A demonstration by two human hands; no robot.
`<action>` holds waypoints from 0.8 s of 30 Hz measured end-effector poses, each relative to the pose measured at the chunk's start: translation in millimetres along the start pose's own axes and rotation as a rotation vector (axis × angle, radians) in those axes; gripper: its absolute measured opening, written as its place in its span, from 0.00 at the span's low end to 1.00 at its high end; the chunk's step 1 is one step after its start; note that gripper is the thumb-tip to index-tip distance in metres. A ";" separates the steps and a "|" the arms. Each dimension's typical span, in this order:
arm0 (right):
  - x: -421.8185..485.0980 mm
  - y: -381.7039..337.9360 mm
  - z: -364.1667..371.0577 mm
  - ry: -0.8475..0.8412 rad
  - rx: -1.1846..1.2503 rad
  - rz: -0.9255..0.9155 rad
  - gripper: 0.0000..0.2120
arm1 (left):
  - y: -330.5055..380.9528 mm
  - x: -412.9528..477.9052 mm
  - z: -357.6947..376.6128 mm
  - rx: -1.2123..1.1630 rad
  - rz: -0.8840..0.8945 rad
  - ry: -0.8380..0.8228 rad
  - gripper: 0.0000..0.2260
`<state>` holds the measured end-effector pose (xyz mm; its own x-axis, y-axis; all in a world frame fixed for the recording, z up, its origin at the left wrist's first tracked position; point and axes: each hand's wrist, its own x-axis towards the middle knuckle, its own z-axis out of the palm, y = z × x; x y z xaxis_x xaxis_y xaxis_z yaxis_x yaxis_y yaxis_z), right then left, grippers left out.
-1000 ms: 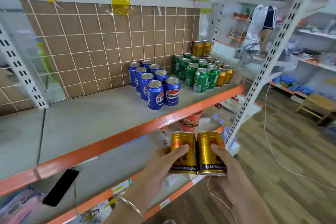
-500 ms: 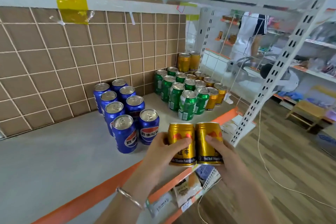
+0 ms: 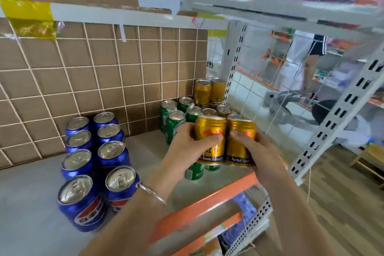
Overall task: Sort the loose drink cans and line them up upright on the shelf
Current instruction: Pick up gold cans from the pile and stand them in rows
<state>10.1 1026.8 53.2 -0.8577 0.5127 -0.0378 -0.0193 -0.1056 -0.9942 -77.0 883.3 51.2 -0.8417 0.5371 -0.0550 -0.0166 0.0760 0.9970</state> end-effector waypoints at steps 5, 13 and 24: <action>79.3 -14.5 -27.8 -0.020 -0.141 -0.051 0.33 | 16.4 64.1 22.0 0.086 0.048 0.036 0.28; 183.1 -19.4 -51.5 -0.075 -0.073 -0.115 0.34 | 18.1 151.5 48.9 0.229 0.137 0.195 0.30; 256.2 20.3 -54.5 -0.054 -0.068 -0.136 0.29 | 0.2 202.5 65.9 0.387 0.090 0.277 0.29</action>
<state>-182.0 1202.4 17.8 -0.8760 0.4716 0.1010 -0.1038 0.0202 -0.9944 -211.9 1047.5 36.6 -0.9436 0.3157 0.0995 0.2203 0.3746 0.9006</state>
